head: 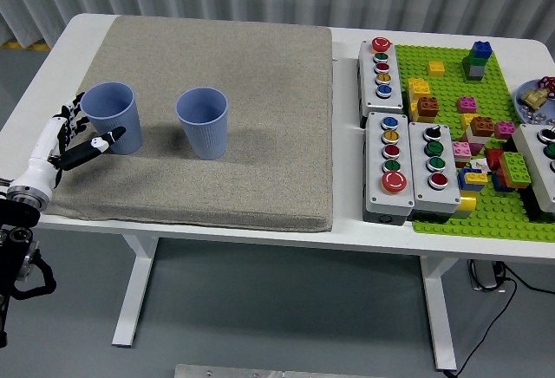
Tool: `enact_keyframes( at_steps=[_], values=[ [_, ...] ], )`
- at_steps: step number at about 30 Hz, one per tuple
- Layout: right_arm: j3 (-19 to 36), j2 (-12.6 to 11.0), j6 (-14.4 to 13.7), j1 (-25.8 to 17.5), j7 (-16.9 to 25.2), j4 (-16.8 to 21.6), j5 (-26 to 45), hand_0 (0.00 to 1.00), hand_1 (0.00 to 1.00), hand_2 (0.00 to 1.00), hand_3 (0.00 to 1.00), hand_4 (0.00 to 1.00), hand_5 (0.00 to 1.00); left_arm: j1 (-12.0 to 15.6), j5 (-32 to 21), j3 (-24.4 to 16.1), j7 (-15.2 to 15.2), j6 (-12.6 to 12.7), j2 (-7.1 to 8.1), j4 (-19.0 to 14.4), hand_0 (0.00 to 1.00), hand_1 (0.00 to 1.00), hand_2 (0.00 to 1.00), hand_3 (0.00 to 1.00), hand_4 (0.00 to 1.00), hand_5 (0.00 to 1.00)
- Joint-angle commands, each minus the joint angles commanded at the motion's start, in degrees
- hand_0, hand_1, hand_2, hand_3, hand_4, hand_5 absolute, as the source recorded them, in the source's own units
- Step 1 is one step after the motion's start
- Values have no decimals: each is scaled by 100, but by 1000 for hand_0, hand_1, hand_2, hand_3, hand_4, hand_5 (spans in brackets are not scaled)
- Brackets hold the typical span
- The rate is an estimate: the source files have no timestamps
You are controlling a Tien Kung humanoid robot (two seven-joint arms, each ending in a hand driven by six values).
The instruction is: Pick cup pour cup place
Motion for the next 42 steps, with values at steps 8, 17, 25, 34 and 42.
enact_keyframes(
  at_steps=[8,17,25,34,42],
  values=[
    [12,-3,8,1,-1,0,-20,745,715,770,614,175,218,10,35,54,4,-24,5,7,889,896,998,998,969,429],
    [1,-10,9,27,9,0,7,746,715,770,614,175,218,-8,28,69,9,-96,22,6,889,896,998,998,968,430],
    [5,-14,11,33,15,0,8,746,715,769,614,175,218,-73,24,88,-8,-107,-22,55,886,895,998,998,967,430],
    [1,-11,8,47,17,0,26,745,715,769,612,176,215,-229,-210,89,-185,-163,-141,271,863,891,998,998,964,431],
    [4,-11,6,47,19,0,22,745,715,768,612,177,213,-295,-539,-25,-274,-314,-190,487,851,885,998,998,965,432]
  ],
)
